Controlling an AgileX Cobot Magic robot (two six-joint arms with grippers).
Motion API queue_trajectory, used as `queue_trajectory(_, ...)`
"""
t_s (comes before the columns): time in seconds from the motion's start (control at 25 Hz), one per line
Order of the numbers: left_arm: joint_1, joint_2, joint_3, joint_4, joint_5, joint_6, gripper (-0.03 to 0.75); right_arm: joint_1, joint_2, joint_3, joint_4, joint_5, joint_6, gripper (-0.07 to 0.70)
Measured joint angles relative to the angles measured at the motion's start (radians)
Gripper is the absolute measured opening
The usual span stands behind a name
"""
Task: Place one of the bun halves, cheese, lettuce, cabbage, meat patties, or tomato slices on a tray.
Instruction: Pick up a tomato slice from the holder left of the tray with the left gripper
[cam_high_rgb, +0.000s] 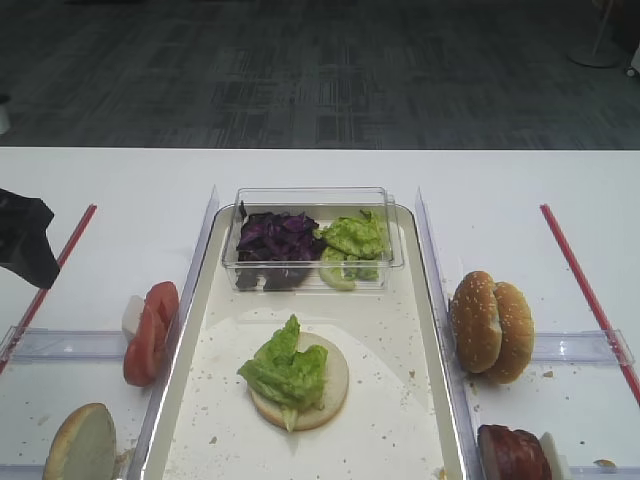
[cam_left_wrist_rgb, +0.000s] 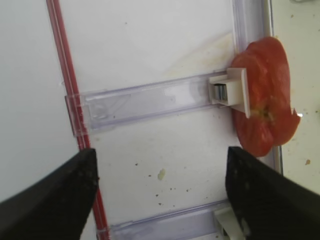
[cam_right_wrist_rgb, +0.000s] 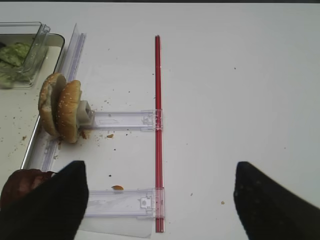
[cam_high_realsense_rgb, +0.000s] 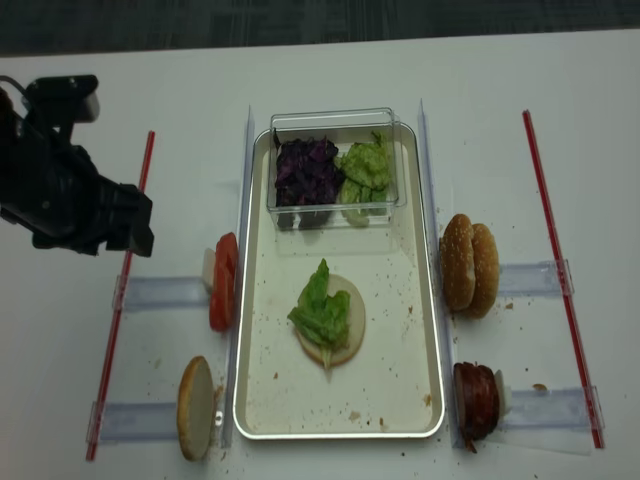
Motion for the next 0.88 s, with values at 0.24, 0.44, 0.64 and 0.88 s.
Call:
queue_trajectory(0.24,0.0,0.009,-0.002,-0.023,-0.027,0.005,0.491,0.0,0.0,0.0,0.0,0.0,0.0,0.613)
queue_trajectory(0.44,0.0,0.009,-0.002,-0.023,-0.036,-0.013,0.491,0.0,0.0,0.0,0.0,0.0,0.0,0.613)
queue_trajectory(0.64,-0.048,0.009,-0.002,-0.023,-0.038,-0.036,0.491,0.0,0.0,0.0,0.0,0.0,0.0,0.613)
queue_trajectory(0.88,-0.171,0.01,-0.004,-0.023,-0.046,-0.104,0.491,0.0,0.0,0.0,0.0,0.0,-0.002,0.613)
